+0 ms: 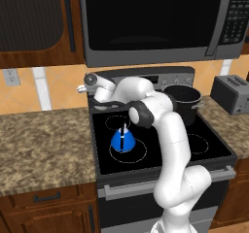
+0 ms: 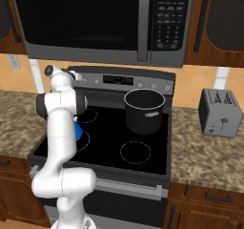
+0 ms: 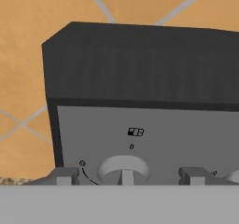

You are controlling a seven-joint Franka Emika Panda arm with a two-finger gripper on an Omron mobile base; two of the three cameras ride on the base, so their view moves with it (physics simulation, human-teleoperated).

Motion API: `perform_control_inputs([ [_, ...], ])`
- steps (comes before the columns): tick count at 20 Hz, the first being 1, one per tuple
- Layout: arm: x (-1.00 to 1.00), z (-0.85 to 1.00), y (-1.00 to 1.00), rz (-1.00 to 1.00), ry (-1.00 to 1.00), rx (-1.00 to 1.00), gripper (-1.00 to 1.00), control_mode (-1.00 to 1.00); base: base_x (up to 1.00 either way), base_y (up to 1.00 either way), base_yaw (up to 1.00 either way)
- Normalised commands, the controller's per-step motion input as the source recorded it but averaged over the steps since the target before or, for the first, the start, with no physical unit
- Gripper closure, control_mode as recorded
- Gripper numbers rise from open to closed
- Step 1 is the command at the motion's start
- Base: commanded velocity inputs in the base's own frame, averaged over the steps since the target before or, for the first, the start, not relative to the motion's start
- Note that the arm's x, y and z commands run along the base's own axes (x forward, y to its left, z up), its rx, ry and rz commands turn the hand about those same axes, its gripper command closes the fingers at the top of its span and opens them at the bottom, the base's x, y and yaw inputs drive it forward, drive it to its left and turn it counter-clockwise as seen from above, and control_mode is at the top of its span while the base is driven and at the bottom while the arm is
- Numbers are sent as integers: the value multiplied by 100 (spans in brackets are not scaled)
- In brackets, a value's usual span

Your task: Pick the kettle from the counter and place it on a stove burner. Then turn the burner on.

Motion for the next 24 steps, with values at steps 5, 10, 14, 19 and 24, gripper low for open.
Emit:
perform_control_inputs([
  [5,10,0,0,0,-1,0,100,-100,0,0,0],
  [10,0,0,0,0,0,0,100,-100,0,0,0],
  [14,0,0,0,0,0,0,100,-100,0,0,0],
  [19,0,0,0,0,0,0,100,-100,0,0,0],
  [24,0,0,1,8,1,-13,100,-100,0,0,0],
])
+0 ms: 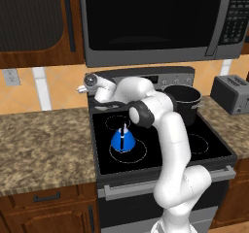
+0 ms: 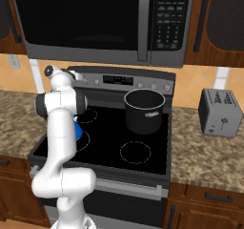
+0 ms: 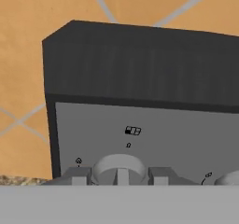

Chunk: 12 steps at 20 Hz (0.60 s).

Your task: Pick the kettle from the counter and place it on a stove burner. Then turn the burner on.

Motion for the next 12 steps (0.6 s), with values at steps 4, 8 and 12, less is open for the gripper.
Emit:
perform_control_inputs([
  [4,0,0,8,13,4,-30,100,-100,0,0,0],
  [8,0,0,10,12,1,-34,100,-100,0,0,0],
  [12,0,-1,0,12,2,-32,100,-100,0,0,0],
])
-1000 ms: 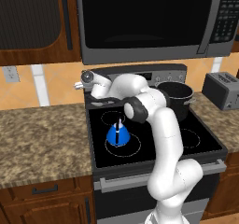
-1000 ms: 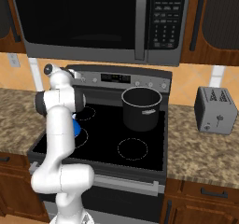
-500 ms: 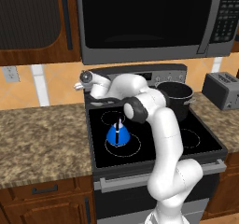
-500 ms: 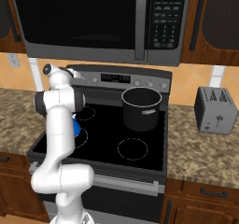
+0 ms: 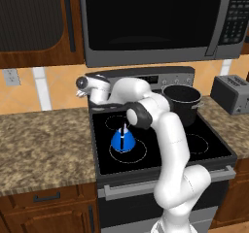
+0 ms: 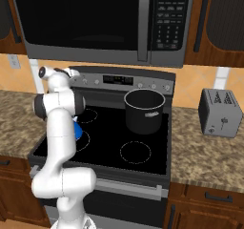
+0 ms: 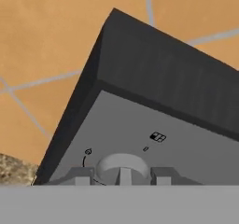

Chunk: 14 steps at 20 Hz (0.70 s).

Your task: Pick the kettle from the counter and place it on a stove burner. Then turn the burner on.

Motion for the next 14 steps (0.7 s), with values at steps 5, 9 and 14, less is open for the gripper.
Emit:
perform_control_inputs([
  [5,0,0,0,15,0,-29,100,-100,0,0,0],
  [9,0,0,0,18,0,-25,100,-100,0,0,0],
  [14,0,0,0,7,0,-3,100,-100,0,0,0],
])
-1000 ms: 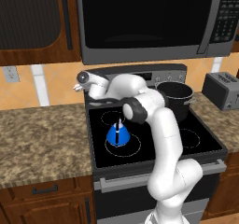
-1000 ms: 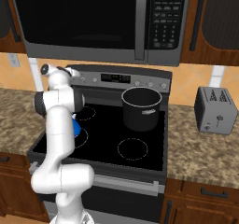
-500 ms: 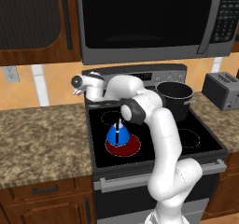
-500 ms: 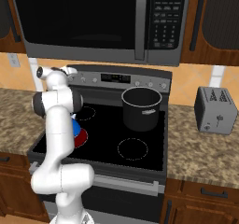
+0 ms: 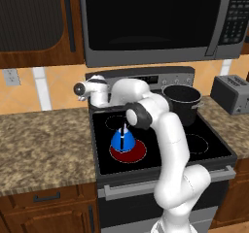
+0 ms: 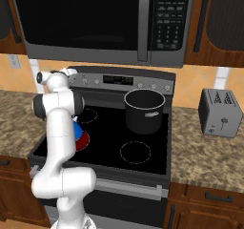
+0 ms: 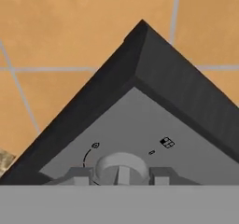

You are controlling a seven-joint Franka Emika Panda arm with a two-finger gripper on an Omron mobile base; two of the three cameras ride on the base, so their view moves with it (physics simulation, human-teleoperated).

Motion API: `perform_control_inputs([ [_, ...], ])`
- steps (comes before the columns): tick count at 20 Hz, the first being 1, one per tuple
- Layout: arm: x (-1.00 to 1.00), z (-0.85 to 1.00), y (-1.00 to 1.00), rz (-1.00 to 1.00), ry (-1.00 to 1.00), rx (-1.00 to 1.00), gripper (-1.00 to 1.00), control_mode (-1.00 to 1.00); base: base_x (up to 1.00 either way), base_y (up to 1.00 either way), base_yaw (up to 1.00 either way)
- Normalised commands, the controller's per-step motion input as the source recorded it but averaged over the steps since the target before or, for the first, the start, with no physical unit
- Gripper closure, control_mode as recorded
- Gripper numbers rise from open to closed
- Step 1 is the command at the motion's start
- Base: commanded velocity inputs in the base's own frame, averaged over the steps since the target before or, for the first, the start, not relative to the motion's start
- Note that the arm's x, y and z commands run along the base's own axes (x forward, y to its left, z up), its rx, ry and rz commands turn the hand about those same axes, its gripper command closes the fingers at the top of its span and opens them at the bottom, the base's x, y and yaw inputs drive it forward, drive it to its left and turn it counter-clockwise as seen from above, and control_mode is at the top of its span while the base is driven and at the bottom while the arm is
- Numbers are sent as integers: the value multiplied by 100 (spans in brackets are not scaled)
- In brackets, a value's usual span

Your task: Pick the kettle from the counter and place it on a stove burner. Then turn the burner on.

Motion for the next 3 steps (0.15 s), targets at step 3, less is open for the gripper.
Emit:
perform_control_inputs([
  [3,0,0,0,0,0,0,100,-100,0,0,0],
])
